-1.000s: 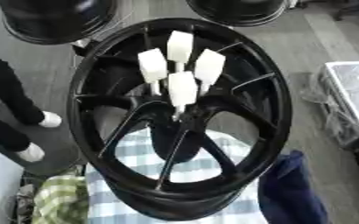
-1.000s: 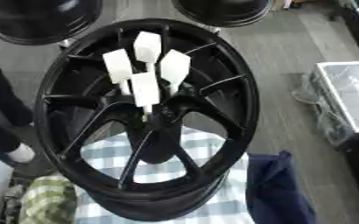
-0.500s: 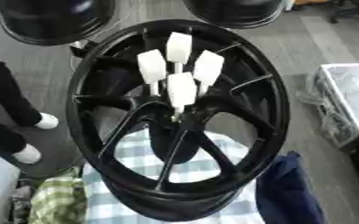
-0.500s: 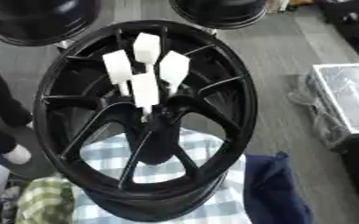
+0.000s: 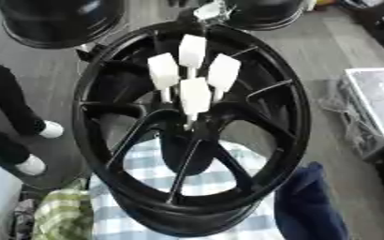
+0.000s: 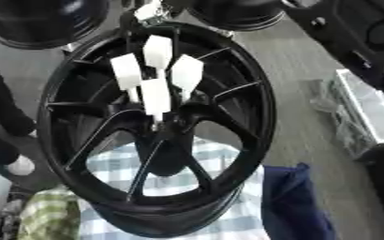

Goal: Pull the pin out of the wheel hub.

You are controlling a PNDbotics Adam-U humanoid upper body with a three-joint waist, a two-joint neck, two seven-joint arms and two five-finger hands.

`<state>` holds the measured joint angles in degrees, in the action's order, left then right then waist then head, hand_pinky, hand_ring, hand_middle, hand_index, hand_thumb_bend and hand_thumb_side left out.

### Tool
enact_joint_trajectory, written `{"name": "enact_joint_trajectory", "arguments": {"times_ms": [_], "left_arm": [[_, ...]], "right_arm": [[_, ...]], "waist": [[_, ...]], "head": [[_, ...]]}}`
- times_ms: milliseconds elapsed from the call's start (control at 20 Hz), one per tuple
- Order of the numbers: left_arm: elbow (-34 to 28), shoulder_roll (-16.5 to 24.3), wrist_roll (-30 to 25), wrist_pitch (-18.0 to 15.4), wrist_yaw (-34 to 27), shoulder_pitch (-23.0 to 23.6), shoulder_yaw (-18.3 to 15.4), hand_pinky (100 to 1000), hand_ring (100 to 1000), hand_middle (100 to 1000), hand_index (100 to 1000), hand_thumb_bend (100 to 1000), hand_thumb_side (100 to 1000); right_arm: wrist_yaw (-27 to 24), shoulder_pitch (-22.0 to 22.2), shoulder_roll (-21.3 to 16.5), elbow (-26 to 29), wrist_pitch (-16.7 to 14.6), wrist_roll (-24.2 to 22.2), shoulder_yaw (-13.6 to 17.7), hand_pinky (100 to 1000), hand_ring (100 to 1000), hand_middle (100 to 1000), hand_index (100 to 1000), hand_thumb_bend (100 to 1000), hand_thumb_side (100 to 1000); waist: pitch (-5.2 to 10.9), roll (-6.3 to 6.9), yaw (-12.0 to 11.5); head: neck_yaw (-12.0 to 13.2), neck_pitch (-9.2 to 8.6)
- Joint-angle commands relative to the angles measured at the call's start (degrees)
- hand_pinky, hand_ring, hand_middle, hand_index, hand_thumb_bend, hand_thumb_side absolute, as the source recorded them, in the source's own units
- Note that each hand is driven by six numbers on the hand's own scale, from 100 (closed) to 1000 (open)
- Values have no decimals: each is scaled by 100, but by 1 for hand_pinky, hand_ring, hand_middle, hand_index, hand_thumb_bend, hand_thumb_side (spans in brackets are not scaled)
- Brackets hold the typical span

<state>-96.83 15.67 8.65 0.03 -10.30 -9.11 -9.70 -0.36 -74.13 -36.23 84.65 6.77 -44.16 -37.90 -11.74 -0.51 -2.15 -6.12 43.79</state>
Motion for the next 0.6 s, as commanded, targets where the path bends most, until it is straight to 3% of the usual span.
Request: {"name": "enact_joint_trajectory", "arguments": {"times_ms": [50,600], "left_arm": [[-64,180,-6,-12,17,-21,-30,752,711,713,704,119,791],[-56,164,-16,-10,13,-16,-28,753,712,713,703,118,796]], "right_arm": [[110,-119,18,220,123,50,9,850,780,738,842,376,468],[381,122,76,376,192,-18,-73,832,747,733,843,443,378]], "waist": [[126,28,7],[61,39,22]], "head": [[58,33],[135,33]]}}
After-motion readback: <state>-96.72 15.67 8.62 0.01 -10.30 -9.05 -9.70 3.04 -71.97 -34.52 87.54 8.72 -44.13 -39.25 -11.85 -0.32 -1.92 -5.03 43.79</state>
